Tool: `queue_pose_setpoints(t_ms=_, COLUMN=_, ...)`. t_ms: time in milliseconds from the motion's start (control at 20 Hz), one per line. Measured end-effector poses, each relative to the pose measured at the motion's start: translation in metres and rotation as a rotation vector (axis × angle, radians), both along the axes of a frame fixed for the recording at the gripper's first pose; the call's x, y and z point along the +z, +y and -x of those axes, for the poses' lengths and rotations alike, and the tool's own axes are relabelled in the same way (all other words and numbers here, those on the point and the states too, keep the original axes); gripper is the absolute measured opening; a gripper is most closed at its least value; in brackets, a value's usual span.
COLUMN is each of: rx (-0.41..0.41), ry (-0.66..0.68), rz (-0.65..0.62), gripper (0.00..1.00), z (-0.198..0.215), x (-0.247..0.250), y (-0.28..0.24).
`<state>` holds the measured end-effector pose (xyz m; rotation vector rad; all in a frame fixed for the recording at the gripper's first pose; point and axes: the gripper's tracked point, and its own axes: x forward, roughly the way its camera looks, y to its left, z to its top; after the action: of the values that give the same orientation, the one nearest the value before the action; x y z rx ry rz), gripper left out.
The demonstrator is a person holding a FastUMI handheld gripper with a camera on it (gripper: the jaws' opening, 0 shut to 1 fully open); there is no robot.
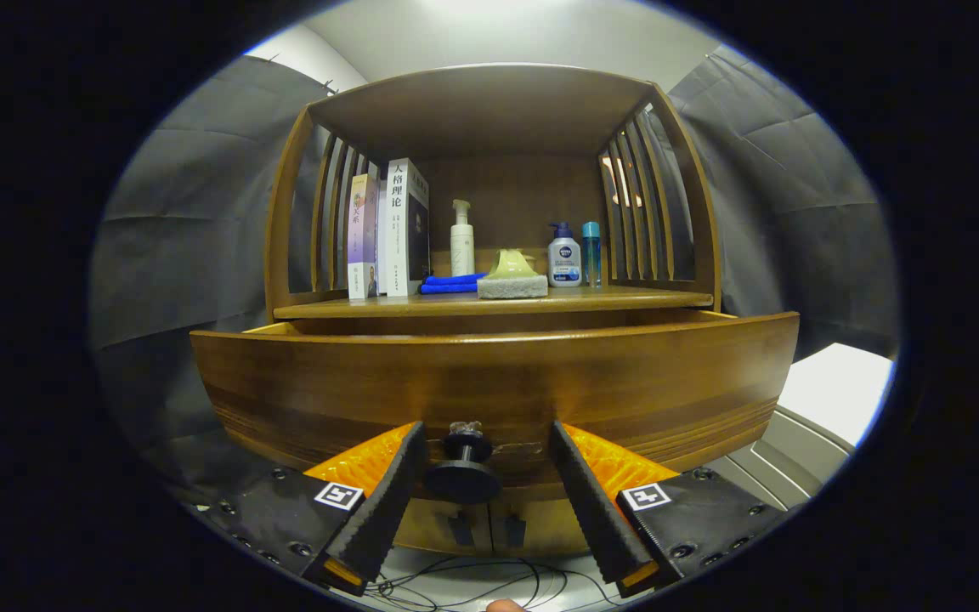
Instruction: Pull open the drawer, take out the items inside it, and place them on the countertop above the cabinet.
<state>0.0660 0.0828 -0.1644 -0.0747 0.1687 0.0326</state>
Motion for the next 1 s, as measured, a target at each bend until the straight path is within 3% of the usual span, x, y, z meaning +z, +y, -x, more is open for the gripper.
queue_pose_setpoints(t_ms=1000, rx=-0.018, ry=0.013, rz=0.01, gripper=0.95, z=-0.066, x=-0.001, y=0.0)
